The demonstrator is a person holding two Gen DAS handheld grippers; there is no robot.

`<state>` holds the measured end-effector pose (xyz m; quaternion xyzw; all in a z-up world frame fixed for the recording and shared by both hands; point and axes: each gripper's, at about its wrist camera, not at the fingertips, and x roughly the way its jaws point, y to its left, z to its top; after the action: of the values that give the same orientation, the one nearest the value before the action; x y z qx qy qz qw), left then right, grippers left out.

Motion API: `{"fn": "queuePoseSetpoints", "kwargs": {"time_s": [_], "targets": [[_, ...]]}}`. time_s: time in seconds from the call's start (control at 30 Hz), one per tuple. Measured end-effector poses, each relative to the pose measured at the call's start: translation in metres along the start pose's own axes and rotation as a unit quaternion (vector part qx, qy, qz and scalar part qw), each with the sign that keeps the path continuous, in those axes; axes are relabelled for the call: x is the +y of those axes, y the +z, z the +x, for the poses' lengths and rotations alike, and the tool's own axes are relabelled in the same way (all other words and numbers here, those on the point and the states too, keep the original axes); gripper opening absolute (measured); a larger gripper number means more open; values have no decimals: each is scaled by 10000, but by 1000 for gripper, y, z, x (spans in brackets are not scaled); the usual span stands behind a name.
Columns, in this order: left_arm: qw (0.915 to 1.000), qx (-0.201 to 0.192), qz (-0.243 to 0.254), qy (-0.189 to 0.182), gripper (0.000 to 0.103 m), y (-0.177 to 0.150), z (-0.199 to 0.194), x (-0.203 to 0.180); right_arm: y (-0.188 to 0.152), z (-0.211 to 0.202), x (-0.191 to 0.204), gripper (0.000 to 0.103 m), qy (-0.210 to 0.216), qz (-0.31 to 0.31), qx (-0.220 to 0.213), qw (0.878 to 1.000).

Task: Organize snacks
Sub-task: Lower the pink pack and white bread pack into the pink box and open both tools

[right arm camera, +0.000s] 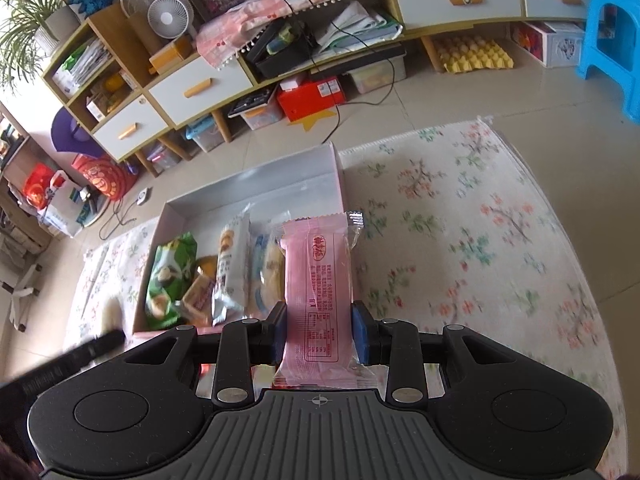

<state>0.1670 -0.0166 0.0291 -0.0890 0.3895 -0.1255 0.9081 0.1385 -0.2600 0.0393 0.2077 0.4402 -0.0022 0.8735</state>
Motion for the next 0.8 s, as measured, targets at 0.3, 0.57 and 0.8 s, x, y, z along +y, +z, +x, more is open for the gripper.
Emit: {"fn": "queuePoseSetpoints", "kwargs": {"time_s": [0.3, 0.57, 0.8], "targets": [[9999, 74, 114, 36, 29, 13, 42, -16, 23, 47, 27, 32, 348, -106, 16, 9993], [9994, 20, 208, 259, 33, 9, 42, -6, 19, 68, 44, 35, 276, -335, 100, 9990], [9980, -137, 505, 342, 39, 13, 17, -14, 25, 50, 41, 36, 481, 1, 111, 9988]]}}
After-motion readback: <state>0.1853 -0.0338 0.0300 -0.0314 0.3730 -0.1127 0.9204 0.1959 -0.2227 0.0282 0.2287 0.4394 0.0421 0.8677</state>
